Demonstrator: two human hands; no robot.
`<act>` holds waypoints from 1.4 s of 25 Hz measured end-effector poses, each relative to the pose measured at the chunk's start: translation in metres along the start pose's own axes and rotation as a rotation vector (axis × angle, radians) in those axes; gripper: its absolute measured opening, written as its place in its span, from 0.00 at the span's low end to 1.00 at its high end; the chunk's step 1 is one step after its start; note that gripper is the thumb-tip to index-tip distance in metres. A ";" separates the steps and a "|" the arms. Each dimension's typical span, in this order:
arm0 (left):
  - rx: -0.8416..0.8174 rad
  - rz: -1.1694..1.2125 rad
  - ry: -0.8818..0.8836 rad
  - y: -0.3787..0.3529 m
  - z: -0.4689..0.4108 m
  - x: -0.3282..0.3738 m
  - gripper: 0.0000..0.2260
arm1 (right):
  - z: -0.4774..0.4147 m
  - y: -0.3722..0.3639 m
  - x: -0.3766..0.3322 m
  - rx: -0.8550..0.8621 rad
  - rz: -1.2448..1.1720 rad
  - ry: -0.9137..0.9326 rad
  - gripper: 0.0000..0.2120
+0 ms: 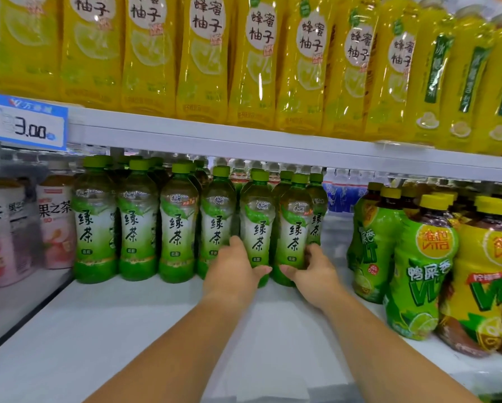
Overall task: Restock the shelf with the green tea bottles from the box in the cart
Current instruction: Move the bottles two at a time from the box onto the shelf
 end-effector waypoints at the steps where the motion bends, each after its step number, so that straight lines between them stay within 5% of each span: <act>1: 0.003 -0.049 -0.007 -0.003 -0.002 0.002 0.26 | -0.002 -0.001 0.002 0.006 -0.015 0.007 0.19; 35: 0.076 -0.152 0.005 -0.014 -0.003 -0.015 0.16 | -0.016 -0.011 0.018 0.003 0.048 -0.002 0.17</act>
Point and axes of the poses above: each hand's wrist, its own z-axis away from the middle knuckle, its own y-axis out of the back of the hand, x = y × z, the point moved 6 cm from there along -z, towards the middle knuckle, and after that the axes turned 1 degree about -y, right-handed, at the moved point
